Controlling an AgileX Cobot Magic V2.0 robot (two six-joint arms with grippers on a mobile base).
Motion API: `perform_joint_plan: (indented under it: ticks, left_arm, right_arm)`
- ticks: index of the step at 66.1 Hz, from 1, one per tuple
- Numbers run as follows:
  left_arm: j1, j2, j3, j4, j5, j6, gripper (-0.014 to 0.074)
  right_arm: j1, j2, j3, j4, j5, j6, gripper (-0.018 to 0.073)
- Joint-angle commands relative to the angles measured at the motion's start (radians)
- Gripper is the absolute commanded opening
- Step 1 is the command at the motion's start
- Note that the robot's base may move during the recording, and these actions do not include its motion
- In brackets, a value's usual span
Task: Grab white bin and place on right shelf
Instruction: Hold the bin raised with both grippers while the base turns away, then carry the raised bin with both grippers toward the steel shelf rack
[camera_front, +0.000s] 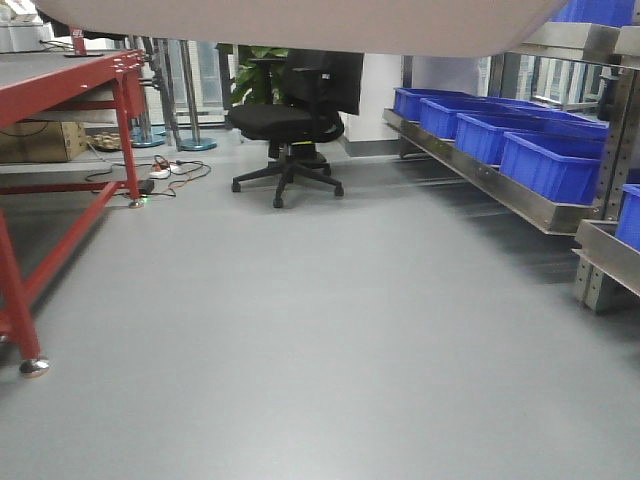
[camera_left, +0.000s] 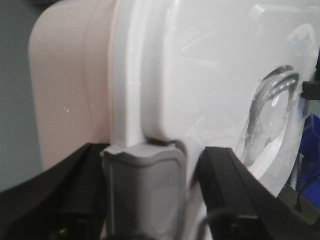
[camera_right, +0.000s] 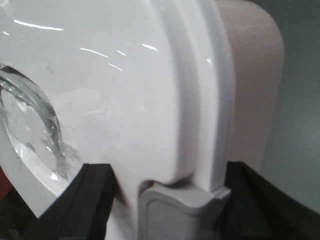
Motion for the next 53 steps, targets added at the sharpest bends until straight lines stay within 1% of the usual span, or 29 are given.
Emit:
perform_joint_plan:
  ticks: [1, 53]
  left_arm:
    - [-0.024, -0.012, -0.033, -0.220, 0.069, 0.005, 0.0238]
    - [-0.024, -0.012, -0.033, -0.220, 0.069, 0.005, 0.0238]
  right_arm:
    - [0.021, -0.017, -0.037, 0.243, 0.115, -0.012, 0.0437]
    - [0.021, -0.017, -0.037, 0.243, 0.115, -0.012, 0.0437]
